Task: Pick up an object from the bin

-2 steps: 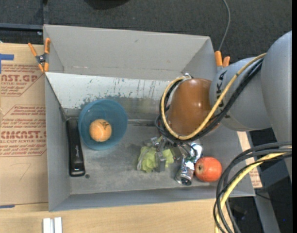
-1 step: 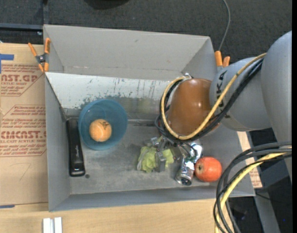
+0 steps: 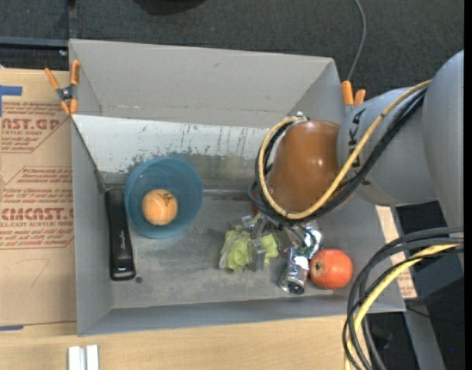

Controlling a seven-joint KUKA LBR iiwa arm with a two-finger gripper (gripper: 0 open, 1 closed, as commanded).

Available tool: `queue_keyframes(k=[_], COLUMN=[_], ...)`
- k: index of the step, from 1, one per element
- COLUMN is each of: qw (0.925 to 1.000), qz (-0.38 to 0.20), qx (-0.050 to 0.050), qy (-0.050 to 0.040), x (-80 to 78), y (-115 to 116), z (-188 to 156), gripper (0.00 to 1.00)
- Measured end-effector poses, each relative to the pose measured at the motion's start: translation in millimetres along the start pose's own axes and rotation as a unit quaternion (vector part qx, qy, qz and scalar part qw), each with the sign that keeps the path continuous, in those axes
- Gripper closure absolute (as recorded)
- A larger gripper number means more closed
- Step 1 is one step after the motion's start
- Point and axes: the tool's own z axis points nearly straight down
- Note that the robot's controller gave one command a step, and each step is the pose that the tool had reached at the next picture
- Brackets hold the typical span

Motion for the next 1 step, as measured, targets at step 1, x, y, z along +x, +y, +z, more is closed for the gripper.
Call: queue_keyframes(k=[1], qw=[1.0], qz=[0.0], qx=[-0.001], qy=[0.005], x=[2.4], y=[1.0], z=[-29.1], gripper=[1.0])
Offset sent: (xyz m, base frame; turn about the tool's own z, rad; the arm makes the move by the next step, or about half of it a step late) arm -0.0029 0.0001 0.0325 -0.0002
